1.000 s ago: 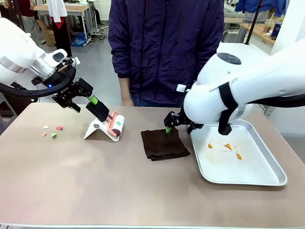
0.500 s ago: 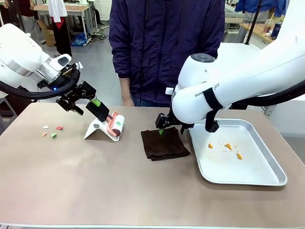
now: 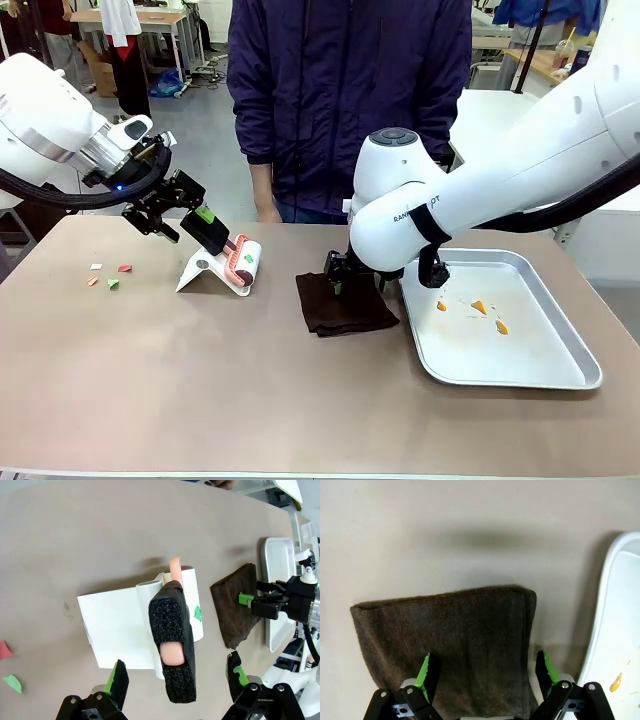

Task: Clean the surface of the table.
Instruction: Hold the Lint Roller with your left hand and the towel with your right hand.

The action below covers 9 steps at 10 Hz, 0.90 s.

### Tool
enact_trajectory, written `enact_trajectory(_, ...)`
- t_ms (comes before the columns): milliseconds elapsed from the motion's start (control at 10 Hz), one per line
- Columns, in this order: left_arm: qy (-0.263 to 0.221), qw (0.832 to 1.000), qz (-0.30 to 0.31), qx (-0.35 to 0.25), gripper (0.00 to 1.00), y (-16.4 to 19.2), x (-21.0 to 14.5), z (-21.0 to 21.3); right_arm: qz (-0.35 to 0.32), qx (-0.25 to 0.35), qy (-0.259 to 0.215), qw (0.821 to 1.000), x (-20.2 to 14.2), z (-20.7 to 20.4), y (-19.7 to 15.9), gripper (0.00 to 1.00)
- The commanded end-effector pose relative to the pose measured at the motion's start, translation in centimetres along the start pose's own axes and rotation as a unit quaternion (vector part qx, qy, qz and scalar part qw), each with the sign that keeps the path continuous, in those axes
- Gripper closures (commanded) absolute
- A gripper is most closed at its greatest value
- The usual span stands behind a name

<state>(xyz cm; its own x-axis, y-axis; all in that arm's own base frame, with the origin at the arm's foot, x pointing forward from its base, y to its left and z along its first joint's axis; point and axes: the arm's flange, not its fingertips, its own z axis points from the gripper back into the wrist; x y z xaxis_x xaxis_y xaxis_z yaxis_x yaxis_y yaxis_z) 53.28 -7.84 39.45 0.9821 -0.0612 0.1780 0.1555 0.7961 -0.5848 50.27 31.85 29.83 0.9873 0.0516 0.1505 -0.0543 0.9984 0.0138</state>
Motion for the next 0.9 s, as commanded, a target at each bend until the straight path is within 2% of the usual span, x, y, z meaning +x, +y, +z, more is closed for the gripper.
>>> enact_trajectory(0, -0.012, 1.000, 0.007, -0.008, 0.00, -0.09, 0.31, -0.02, -0.028, -0.030, -0.006, 0.999, 0.71, 0.02, 0.83, 0.00)
enact_trajectory(200, -0.008, 1.000, 0.011, -0.006, 0.00, 0.09, 0.40, -0.17, -0.028, -0.023, 0.009, 0.999, 0.77, -0.40, 1.13, 0.00)
enact_trajectory(300, -0.010, 1.000, 0.011, -0.009, 0.32, 0.04, 0.46, -0.25, -0.027, -0.017, 0.012, 0.999, 0.77, -0.34, 1.02, 0.60)
enact_trajectory(400, -0.012, 1.000, 0.012, -0.012, 0.59, 0.04, 0.49, -0.26, -0.027, -0.015, 0.013, 0.999, 0.79, -0.36, 1.06, 0.60)
enact_trajectory(500, -0.016, 1.000, 0.011, -0.015, 0.91, 0.08, 0.53, -0.25, -0.029, -0.011, 0.016, 0.999, 0.85, -0.44, 1.07, 1.00)
enact_trajectory(600, -0.031, 0.999, 0.010, -0.020, 1.00, 0.08, 0.52, -0.22, -0.024, 0.001, 0.025, 0.999, 0.80, -0.53, 1.04, 0.65)
enact_trajectory(700, -0.036, 0.999, 0.007, -0.020, 1.00, 0.00, 0.51, -0.12, -0.024, 0.005, 0.025, 0.999, 0.72, -0.48, 1.09, 1.00)
enact_trajectory(800, -0.043, 0.999, 0.008, -0.016, 1.00, 0.03, 0.51, -0.06, -0.024, 0.006, 0.026, 0.999, 0.65, -0.49, 1.08, 1.00)
